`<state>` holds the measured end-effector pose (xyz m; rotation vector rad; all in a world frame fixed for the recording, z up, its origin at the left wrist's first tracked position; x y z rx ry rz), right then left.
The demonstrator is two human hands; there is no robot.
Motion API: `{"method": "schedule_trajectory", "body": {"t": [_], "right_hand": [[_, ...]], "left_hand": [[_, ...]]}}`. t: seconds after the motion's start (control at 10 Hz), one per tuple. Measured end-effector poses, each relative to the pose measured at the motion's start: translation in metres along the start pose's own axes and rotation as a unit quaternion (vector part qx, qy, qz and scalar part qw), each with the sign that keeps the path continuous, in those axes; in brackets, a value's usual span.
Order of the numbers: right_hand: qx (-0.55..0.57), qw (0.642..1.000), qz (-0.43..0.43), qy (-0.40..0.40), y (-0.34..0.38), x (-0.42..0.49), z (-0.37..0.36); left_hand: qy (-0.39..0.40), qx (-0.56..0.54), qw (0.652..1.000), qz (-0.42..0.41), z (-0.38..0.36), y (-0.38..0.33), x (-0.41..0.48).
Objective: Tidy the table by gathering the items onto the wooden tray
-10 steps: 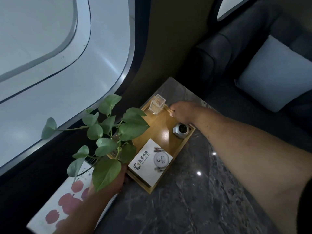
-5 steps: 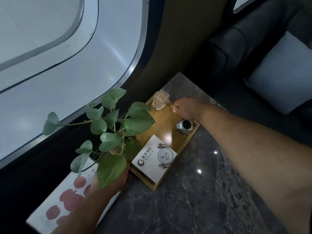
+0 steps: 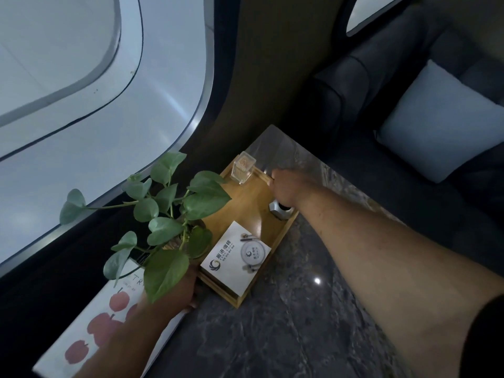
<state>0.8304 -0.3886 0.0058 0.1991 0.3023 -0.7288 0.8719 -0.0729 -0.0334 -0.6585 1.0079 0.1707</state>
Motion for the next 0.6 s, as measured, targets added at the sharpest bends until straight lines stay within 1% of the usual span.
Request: {"method": "schedule_trajectory", "body": {"t": [0.1, 0.2, 0.3, 0.4, 0.5, 0.6], "right_hand": [[0.015, 0.999, -0.032, 0.008, 0.002, -0.006, -0.002], [0.05, 0.997, -0.049, 0.012, 0.002, -0.022, 0.004], [0.051, 0.998, -0.04, -0.013, -0.002, -0.037, 0.015], [0.082, 0.994, -0.008, -0.066, -0.011, -0.073, 0.036], [0.107, 0.991, 0.0, -0.075, -0.023, -0.103, 0.045], [0.132, 0.99, -0.015, -0.05, -0.047, -0.156, 0.042]], "left_hand": [[0.001, 0.003, 1.0, -0.009, 0.004, 0.001, -0.001], [0.024, -0.033, 0.999, 0.019, 0.002, -0.009, -0.015], [0.029, -0.078, 0.996, 0.044, 0.0, -0.013, -0.024], [0.016, -0.029, 0.999, 0.014, -0.003, -0.016, -0.032], [-0.01, 0.027, 1.0, -0.011, -0.003, -0.011, -0.034], [-0.036, 0.062, 0.996, -0.051, -0.01, -0.002, -0.044]]}}
Point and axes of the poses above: each hand's wrist, its own x-axis towards the middle knuckle, its own z-axis out of the back of the hand, y = z × x, the point moved 2 cm from there along x, towards the middle knuckle, and after that the axes turned 7 degrees about -y, right-handed, at the moved point
